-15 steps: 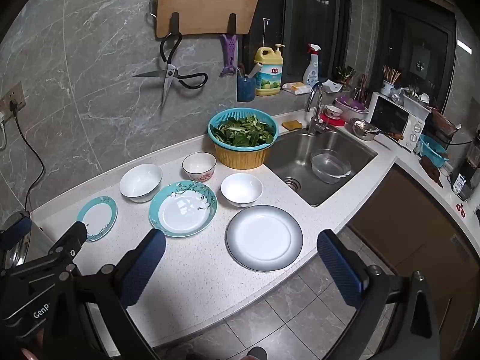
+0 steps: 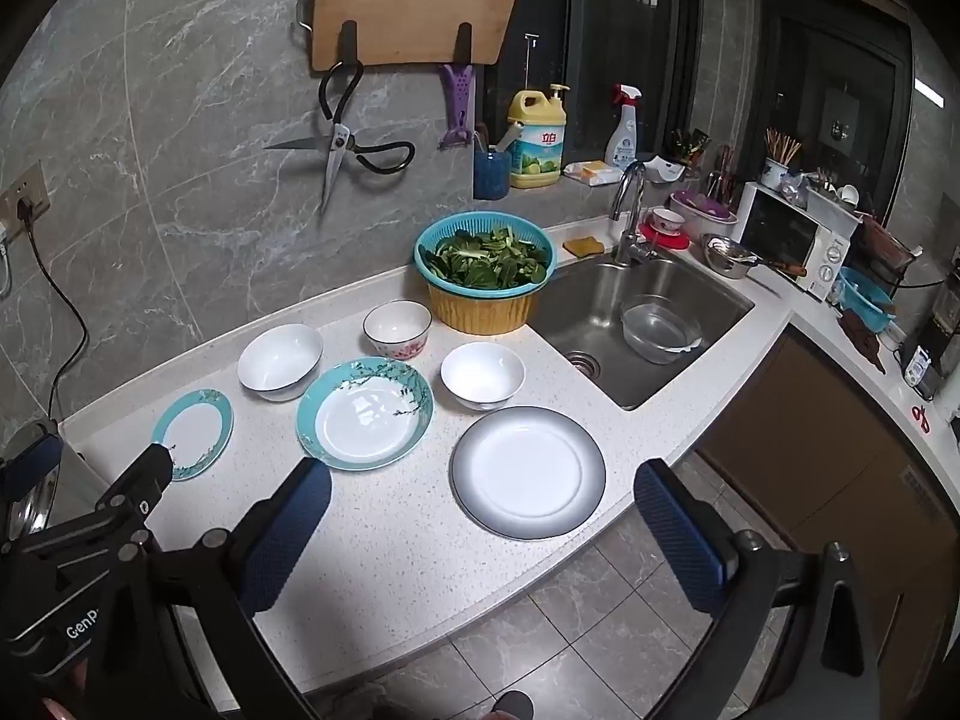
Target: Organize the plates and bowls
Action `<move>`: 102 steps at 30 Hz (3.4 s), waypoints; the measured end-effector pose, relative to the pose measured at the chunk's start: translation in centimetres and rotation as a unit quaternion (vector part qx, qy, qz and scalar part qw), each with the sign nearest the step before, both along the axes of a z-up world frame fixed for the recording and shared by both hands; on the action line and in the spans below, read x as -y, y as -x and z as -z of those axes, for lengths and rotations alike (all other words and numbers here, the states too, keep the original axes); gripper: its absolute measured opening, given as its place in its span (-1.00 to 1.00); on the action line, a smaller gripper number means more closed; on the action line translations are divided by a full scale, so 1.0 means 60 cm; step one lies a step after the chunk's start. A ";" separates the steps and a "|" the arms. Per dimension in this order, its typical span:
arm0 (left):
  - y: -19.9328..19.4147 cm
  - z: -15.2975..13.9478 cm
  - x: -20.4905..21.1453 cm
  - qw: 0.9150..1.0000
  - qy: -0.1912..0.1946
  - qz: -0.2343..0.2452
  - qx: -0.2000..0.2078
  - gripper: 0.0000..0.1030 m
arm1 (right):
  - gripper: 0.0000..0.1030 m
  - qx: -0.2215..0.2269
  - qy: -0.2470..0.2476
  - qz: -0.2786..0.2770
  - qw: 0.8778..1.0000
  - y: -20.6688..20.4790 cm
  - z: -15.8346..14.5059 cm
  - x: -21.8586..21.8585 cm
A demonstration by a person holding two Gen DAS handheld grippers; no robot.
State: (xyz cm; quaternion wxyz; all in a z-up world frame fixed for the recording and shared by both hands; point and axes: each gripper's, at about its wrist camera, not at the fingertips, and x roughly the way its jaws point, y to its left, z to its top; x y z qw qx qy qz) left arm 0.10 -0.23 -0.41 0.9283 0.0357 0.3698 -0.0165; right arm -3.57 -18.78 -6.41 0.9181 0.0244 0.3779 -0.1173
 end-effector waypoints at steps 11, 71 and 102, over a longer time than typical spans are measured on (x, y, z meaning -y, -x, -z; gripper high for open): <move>0.002 0.003 -0.012 1.000 0.000 0.001 -0.001 0.99 | 1.00 -0.002 0.001 0.000 1.000 -0.001 0.002 0.001; -0.087 0.133 0.080 0.996 -0.006 -0.034 -0.078 0.99 | 1.00 -0.052 -0.019 -0.017 0.998 -0.068 0.076 0.100; -0.177 0.446 0.208 0.962 0.150 0.075 -0.216 0.98 | 1.00 -0.019 -0.326 -0.054 0.944 -0.136 0.306 0.411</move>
